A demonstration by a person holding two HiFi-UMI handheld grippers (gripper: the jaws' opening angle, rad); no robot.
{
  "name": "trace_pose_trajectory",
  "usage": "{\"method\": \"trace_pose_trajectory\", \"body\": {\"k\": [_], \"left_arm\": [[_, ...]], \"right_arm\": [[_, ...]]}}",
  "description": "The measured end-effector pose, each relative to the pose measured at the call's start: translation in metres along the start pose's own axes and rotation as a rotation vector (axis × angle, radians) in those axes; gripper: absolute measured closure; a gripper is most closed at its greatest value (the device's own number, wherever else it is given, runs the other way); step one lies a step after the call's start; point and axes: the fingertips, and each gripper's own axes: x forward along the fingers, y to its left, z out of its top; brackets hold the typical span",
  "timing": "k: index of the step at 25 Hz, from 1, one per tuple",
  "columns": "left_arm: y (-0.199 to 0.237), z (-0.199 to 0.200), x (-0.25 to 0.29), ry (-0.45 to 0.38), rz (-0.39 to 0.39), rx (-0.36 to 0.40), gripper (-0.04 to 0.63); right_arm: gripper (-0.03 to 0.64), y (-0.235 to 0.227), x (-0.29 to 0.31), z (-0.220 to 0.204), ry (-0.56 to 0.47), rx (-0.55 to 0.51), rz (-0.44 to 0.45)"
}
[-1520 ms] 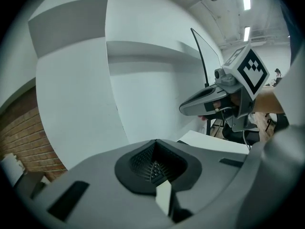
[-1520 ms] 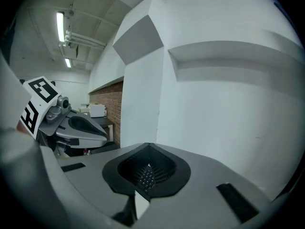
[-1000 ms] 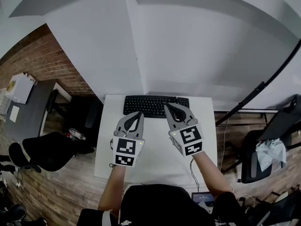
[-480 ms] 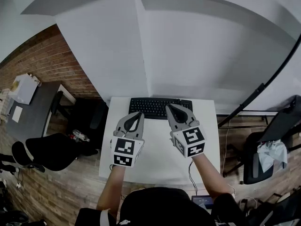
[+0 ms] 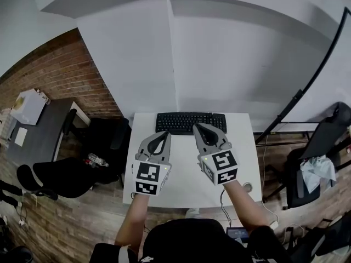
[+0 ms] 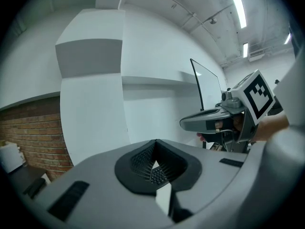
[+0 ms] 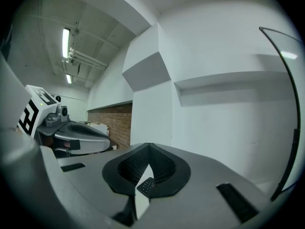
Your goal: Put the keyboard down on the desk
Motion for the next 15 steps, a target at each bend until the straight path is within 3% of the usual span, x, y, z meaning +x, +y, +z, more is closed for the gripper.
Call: {"method": "trace_pose_trajectory", "body": {"k": [15], "left_arm": [[-0.011,0.001,-0.101,-0.063,-0.045,0.017,0.583]], "right_arm": [[0.575,0.087,-0.059,0.011,-0.033,-0.019,-0.059]]}}
